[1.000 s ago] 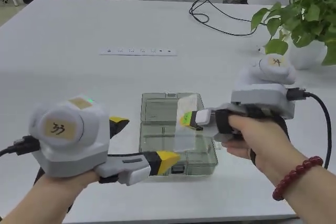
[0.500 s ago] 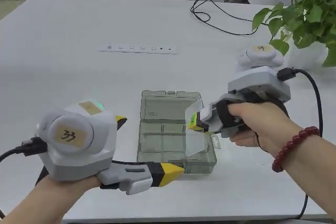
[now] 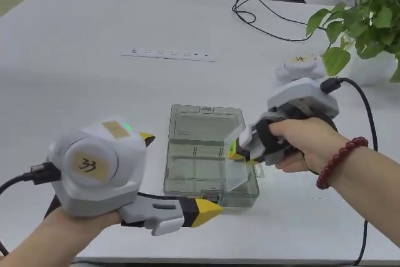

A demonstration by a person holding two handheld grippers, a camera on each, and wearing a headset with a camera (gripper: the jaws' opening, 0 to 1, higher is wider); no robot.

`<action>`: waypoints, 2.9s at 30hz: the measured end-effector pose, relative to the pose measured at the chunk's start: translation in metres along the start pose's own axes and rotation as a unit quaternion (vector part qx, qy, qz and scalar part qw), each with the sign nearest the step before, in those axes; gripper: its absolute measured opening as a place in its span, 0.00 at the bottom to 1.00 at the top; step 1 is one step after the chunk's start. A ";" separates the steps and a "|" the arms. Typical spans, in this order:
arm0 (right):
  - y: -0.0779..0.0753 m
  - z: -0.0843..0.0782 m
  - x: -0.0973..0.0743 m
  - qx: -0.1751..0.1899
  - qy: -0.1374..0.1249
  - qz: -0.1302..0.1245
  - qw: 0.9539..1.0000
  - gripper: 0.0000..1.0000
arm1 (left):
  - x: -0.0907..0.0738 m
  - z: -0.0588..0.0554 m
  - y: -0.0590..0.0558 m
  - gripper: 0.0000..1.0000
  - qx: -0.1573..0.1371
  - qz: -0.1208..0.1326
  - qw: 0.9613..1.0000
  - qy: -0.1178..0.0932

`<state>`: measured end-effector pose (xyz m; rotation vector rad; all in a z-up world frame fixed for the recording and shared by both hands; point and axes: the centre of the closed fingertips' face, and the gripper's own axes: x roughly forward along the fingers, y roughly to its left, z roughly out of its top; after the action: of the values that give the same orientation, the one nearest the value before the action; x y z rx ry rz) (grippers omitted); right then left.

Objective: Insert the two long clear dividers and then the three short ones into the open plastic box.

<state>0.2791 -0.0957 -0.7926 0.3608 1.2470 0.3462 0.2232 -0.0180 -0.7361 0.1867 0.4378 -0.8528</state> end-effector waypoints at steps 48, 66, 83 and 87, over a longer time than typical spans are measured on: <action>-0.008 -0.002 0.020 0.033 0.064 -0.004 0.997 0.06 | -0.003 0.004 0.013 0.98 -0.013 0.008 1.000 -0.006; -0.005 -0.009 0.019 0.026 0.072 -0.016 0.997 0.07 | -0.007 0.002 0.019 0.97 -0.017 0.018 1.000 -0.005; -0.002 -0.008 0.023 -0.102 0.081 -0.099 0.987 0.07 | -0.008 0.002 0.019 0.97 -0.017 0.024 1.000 -0.005; -0.001 -0.008 0.027 -0.128 0.082 -0.116 0.982 0.07 | -0.010 0.002 0.020 0.96 -0.017 0.027 0.999 -0.004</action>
<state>0.2791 -0.0842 -0.8185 -0.0343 1.3711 0.3358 0.2336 0.0009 -0.7305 0.1620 0.4371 -0.7919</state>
